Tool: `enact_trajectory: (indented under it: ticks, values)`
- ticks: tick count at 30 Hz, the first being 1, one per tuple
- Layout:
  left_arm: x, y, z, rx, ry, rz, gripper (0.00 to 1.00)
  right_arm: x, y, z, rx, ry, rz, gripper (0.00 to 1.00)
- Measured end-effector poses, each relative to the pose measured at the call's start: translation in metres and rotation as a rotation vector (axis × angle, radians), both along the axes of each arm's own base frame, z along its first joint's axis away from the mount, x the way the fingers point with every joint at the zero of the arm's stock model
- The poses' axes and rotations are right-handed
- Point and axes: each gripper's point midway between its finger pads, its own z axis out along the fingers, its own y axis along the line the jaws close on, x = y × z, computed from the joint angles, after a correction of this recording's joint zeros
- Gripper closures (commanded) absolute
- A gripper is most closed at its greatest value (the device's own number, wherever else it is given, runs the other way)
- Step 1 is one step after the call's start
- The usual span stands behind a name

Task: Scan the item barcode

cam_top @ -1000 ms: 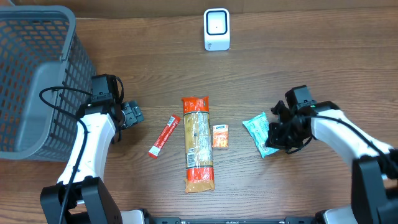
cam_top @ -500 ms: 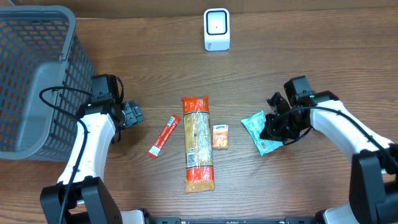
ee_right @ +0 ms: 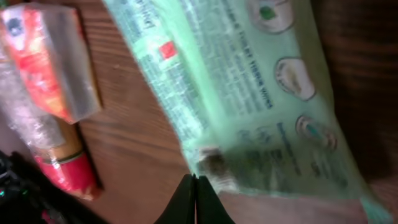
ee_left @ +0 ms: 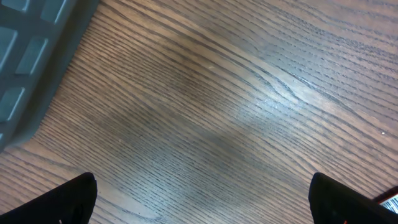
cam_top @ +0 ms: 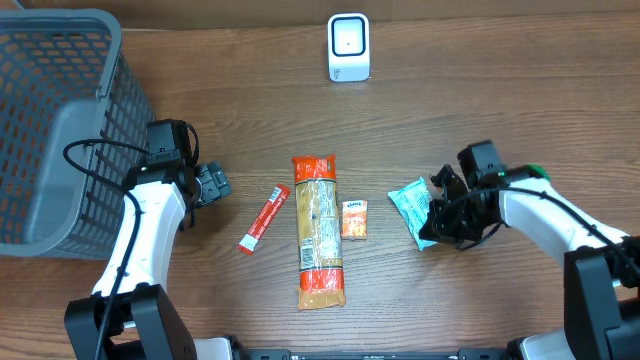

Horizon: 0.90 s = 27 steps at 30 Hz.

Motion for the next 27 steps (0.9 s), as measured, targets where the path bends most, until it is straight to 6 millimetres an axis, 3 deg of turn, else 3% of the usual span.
enact_trajectory:
  ticks: [4,9,15,18,21,24,27]
  values:
    - [0.000,0.000,0.000,0.000,0.000,0.000,0.00,-0.002,0.000,-0.013,0.009,-0.010,-0.043,0.96]
    - [0.000,0.000,0.000,0.000,0.000,0.000,0.00,-0.005,0.001,-0.013,0.021,0.011,-0.082,0.96]
    - [0.000,0.000,0.000,0.000,0.000,0.000,0.00,-0.030,0.012,0.005,0.097,0.145,-0.039,0.96]
    - [0.000,0.000,0.000,0.000,0.000,0.000,0.00,-0.020,0.020,0.032,0.138,0.132,0.008,0.92]
    - [0.000,0.000,0.000,0.000,0.000,0.000,0.00,0.004,0.023,0.058,0.132,0.055,0.042,0.83]
    - [0.000,0.000,0.000,0.000,0.000,0.000,0.00,0.027,0.018,0.069,0.081,-0.043,0.061,0.73]
    - [0.000,0.000,0.000,0.000,0.000,0.000,0.00,0.047,0.009,0.068,0.001,-0.137,0.056,0.51]
